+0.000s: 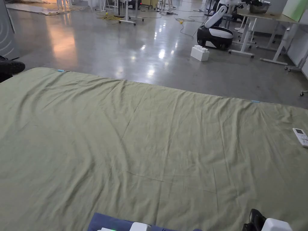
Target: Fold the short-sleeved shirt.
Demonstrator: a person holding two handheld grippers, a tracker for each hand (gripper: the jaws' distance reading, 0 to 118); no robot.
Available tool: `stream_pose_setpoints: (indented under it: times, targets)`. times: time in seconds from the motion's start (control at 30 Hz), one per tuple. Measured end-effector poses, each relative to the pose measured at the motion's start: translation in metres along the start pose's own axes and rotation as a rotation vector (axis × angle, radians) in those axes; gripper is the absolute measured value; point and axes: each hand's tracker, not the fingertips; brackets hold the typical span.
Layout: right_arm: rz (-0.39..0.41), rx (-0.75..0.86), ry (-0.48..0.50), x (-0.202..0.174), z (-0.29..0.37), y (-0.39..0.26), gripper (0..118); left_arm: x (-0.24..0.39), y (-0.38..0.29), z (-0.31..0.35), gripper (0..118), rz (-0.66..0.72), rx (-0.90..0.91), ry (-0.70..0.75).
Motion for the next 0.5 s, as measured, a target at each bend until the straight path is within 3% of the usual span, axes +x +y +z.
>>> stream_pose_setpoints:
  times: [0.13, 0.2, 0.27, 0.4, 0.5]
  targets:
    - [-0.013, -0.004, 0.005, -0.002, -0.001, -0.001, 1, 0.003, -0.001, 0.001, 23, -0.021, 0.015, 0.007]
    - [-0.015, -0.001, 0.009, -0.003, -0.001, -0.001, 1, 0.004, -0.003, 0.012, 48, -0.08, 0.027, -0.021]
    - [-0.017, 0.004, 0.014, -0.005, 0.0, 0.0, 1, -0.002, -0.003, 0.028, 62, -0.065, 0.048, -0.108]
    - [-0.013, 0.021, 0.027, -0.006, 0.002, 0.005, 1, -0.034, 0.0, 0.074, 65, 0.029, 0.155, -0.163]
    - [-0.013, 0.03, 0.031, -0.007, 0.002, 0.008, 1, -0.069, 0.003, 0.107, 74, 0.081, 0.249, -0.125]
